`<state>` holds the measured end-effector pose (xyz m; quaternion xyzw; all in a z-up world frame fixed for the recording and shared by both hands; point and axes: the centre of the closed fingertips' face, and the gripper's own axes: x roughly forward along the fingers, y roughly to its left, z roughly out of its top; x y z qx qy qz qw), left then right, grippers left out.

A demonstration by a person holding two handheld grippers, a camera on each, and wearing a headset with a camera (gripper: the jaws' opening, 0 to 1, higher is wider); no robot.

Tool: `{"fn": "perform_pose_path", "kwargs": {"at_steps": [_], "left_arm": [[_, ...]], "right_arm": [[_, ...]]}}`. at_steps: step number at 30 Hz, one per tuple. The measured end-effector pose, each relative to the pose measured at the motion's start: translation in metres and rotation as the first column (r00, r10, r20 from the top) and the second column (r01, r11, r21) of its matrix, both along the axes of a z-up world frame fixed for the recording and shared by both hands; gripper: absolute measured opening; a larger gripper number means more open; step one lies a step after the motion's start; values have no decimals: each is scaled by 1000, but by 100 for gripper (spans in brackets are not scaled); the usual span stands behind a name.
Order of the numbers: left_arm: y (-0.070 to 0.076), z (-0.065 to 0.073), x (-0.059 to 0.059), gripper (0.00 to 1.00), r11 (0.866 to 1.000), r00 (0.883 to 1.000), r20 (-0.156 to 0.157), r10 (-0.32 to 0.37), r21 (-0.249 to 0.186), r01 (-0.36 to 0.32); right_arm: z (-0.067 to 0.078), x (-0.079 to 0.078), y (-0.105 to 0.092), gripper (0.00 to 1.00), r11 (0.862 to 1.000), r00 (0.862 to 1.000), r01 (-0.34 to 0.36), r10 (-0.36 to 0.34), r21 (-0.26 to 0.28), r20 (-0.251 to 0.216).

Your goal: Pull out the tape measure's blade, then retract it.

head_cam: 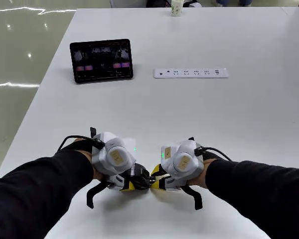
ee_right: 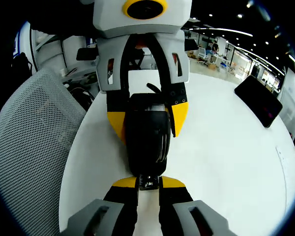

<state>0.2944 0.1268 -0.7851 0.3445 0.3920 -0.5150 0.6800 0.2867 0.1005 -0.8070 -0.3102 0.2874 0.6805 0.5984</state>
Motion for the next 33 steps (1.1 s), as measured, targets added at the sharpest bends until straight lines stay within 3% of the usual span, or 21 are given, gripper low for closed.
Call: {"fn": "perform_pose_path", "kwargs": {"at_steps": [3,6,8,15,20,23,33], "left_arm": [[0,0,0,31,1000,1000,-8,0,6,0],[0,0,0,31,1000,1000,2,1,11,-1],[1,0,0,31,1000,1000,5,-3,6,3],[1,1,0,31,1000,1000,-13,-15,4,15],[2,0,-1,31,1000,1000,11,-15,14,15],[1,1,0,31,1000,1000,11,-6,0,6],[-1,1,-1,31,1000,1000,5,0,-24,0]], "right_arm": [[-6,1,0,13,1000,1000,-13,13,-26,-6],[-5,-1,0,12,1000,1000,-17,17,-16,-4],[-5,-2,-1,11,999,999,-33,34,-17,31],[-3,1,-4,10,1000,999,-26,26,-4,21],[-3,1,-5,10,1000,999,-20,21,-20,29],[-2,2,-8,10,1000,1000,-6,6,-13,11],[-3,3,-16,10,999,999,-25,26,-33,30]]}}
